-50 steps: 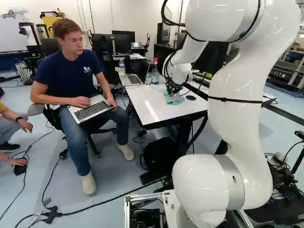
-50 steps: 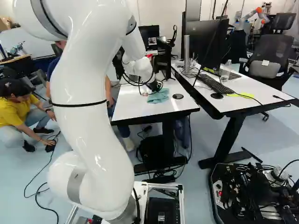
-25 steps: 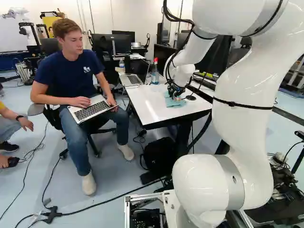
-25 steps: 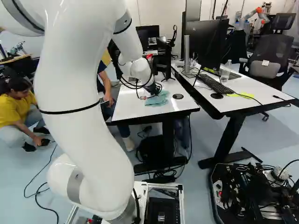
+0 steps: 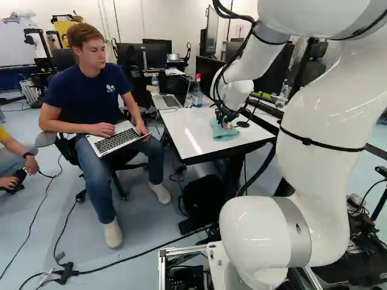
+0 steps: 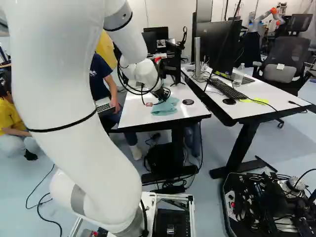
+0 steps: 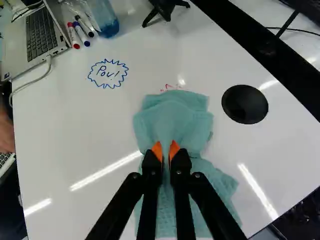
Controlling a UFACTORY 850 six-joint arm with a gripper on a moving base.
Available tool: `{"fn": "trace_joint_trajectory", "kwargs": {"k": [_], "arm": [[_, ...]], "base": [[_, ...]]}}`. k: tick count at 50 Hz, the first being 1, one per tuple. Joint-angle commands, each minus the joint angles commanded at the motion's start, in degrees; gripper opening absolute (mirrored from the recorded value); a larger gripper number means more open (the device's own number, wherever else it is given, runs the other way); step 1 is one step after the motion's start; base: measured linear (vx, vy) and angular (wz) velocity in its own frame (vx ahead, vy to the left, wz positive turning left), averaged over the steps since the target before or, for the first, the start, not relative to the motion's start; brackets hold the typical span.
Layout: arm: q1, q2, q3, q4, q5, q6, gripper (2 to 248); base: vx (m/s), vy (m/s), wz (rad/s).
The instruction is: Clean the table with the green towel
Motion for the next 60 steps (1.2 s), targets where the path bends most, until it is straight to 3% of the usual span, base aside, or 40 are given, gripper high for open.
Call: {"fn": "trace_joint_trajectory", "kwargs": {"k": [60], "arm": [[-1.85, 15.68, 16.06, 0.00, 0.00, 0.00, 36]], "base": [[0.000, 0.000, 0.000]]}}
